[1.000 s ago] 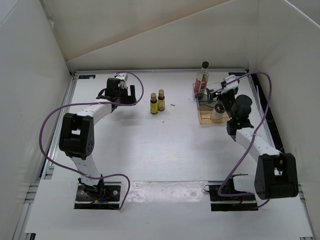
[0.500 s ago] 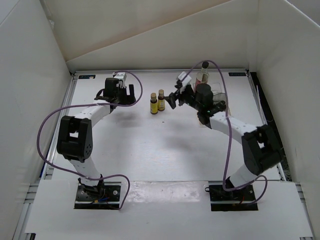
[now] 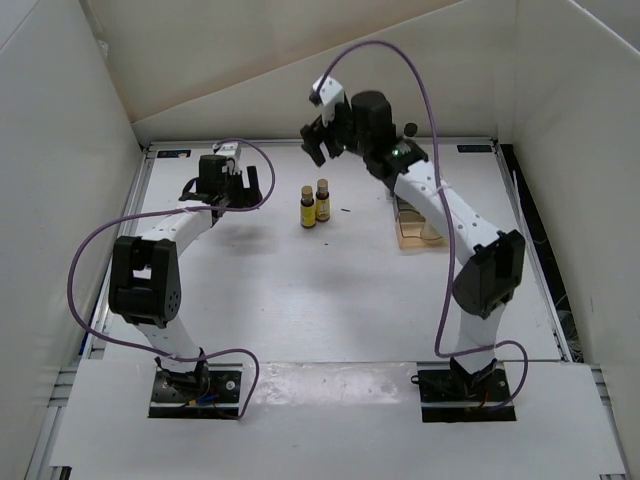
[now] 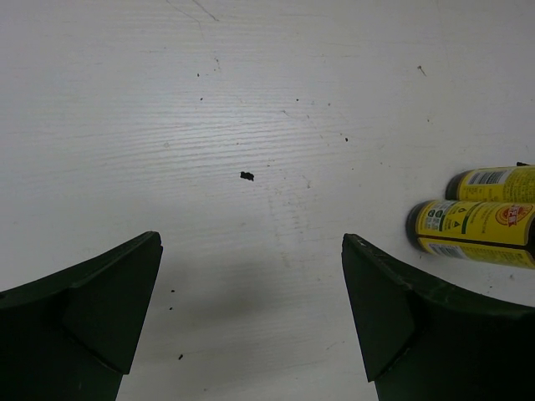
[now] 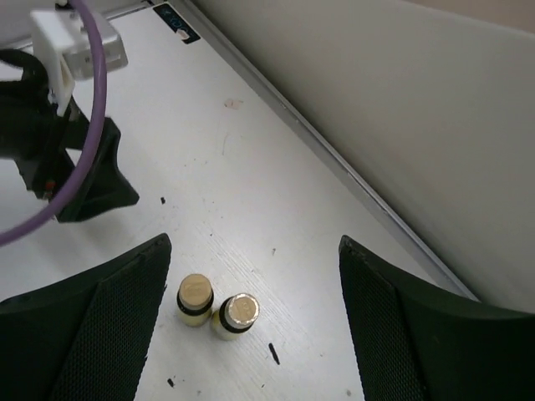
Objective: Organize the condiment bottles
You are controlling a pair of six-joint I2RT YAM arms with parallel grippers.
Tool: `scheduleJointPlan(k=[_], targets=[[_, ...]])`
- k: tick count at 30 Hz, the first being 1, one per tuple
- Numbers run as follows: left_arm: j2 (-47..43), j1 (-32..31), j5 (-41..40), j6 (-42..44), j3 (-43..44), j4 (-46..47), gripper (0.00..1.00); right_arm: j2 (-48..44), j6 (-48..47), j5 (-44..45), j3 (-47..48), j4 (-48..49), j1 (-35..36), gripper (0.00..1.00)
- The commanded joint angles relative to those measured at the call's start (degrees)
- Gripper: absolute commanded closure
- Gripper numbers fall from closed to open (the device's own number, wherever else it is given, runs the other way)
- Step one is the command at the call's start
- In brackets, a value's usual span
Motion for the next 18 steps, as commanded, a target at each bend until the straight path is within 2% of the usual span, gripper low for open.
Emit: scheduleJointPlan(k=[1, 2, 5, 10, 18], targets=[[-2.9, 0.0, 1.2, -1.1, -0.3, 0.4, 0.00, 7.6, 0.5, 3.2, 19.1, -21.2, -0.9, 0.17], [-2.9, 0.0, 1.3, -1.2, -0.3, 0.4, 0.00, 8.9, 1.2, 3.6, 21.9, -27.6, -1.2, 0.17], [-2.8, -0.1, 1.6, -1.4, -0.6, 0.7, 0.00, 12.6, 2.7, 4.2, 27.2, -30.5, -2.2, 0.17], [-2.7, 0.0, 1.5, -1.1, -0.1, 0.1, 0.00, 12.7, 7.4, 1.8, 26.2, -32.1, -4.2, 0.17], [-2.1, -0.1, 1.5, -1.7, 0.3, -0.2, 0.00, 13.4, 8.9, -0.4, 24.6, -34.6, -4.1, 0.17]])
